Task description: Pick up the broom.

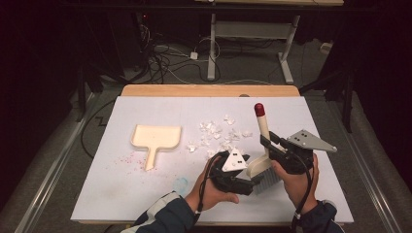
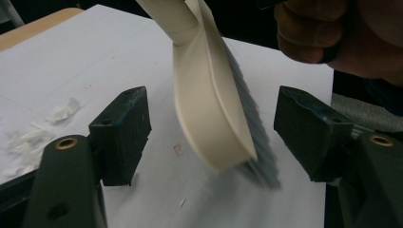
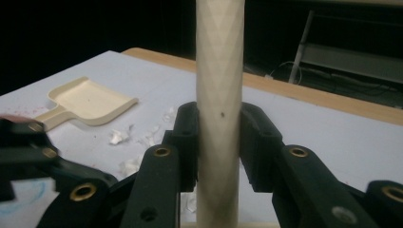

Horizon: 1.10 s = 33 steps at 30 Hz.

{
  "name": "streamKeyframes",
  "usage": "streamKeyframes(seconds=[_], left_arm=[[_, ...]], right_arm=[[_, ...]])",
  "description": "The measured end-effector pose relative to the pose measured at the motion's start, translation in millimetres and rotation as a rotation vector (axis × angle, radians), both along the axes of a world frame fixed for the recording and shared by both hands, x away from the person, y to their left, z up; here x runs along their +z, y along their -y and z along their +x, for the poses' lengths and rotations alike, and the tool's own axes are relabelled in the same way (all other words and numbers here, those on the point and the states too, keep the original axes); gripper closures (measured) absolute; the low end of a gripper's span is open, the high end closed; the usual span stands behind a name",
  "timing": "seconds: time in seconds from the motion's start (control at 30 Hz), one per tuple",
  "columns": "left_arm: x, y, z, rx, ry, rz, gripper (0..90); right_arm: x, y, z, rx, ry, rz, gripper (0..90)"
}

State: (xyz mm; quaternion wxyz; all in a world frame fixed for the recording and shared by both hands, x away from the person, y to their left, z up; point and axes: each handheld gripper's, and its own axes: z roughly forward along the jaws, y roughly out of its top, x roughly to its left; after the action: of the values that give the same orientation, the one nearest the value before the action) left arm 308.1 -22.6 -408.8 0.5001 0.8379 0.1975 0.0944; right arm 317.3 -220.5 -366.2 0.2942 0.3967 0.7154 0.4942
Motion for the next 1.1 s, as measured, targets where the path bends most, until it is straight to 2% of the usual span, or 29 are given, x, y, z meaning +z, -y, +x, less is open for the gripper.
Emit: streamKeyframes(seconds=[0.07,0.2,0.23,0.3,0.37,0.47,0.63,0.73,0.8,0.83,0.9,0.97,1.0,1.03,1.07,1.1], left_arm=[[-2.5,6.2,1.6,0.009,-0.005,0.002,30.0],[-6.3,6.5,7.0,0.026,-0.029,-0.014,43.1],[-6.7,1.6,9.7,0.009,-0.049,-0.049,46.0],[-6.3,-1.8,10.6,-0.005,-0.051,-0.049,50.6],[-6.3,-3.0,10.6,-0.01,-0.05,-0.051,58.9],[-5.7,-6.0,10.9,-0.017,-0.053,-0.063,60.1],[-4.5,-10.9,12.9,-0.016,-0.047,-0.052,62.3],[-2.5,-18.9,16.2,-0.02,-0.043,-0.037,64.1],[-1.8,-22.0,17.6,-0.026,-0.047,-0.034,65.2],[-0.9,-28.9,19.7,-0.037,-0.044,-0.017,65.6],[-0.1,-32.0,19.8,-0.045,-0.037,-0.004,66.0],[2.0,-36.8,18.8,-0.065,-0.029,0.025,66.1],[3.4,-42.1,18.3,-0.096,-0.026,0.053,66.1],[3.4,-42.1,18.3,-0.096,-0.026,0.053,66.1],[3.7,-44.8,17.5,-0.109,-0.024,0.063,66.1],[3.6,-47.9,16.5,-0.127,-0.019,0.074,66.1]], right_arm=[[0.8,-1.4,-1.6,0.004,0.009,-0.003,71.1],[4.7,-8.9,-10.8,0.02,0.043,0.005,71.0],[5.4,-11.1,-12.6,0.025,0.048,0.003,71.0],[6.5,-14.4,-16.7,0.027,0.064,0.008,71.0],[8.6,-16.6,-19.5,0.032,0.078,0.002,70.9],[10.6,-18.4,-22.5,0.039,0.093,-0.001,70.9],[10.6,-18.2,-24.2,0.041,0.088,0.018,70.8],[11.8,-15.6,-24.8,0.065,0.083,0.02,70.4],[13.2,-12.5,-24.1,0.103,0.069,0.026,69.5],[14.0,-11.0,-23.1,0.136,0.058,0.025,68.4],[15.6,-6.0,-21.2,0.223,0.043,0.031,64.8],[16.9,-1.9,-19.6,0.302,0.03,-0.005,61.4],[17.5,-0.1,-20.1,0.333,0.042,-0.022,58.9],[17.5,-0.1,-20.1,0.333,0.042,-0.022,58.9],[18.0,2.1,-20.5,0.422,0.044,-0.063,52.1],[17.0,2.6,-19.7,0.463,0.023,-0.102,49.2]])
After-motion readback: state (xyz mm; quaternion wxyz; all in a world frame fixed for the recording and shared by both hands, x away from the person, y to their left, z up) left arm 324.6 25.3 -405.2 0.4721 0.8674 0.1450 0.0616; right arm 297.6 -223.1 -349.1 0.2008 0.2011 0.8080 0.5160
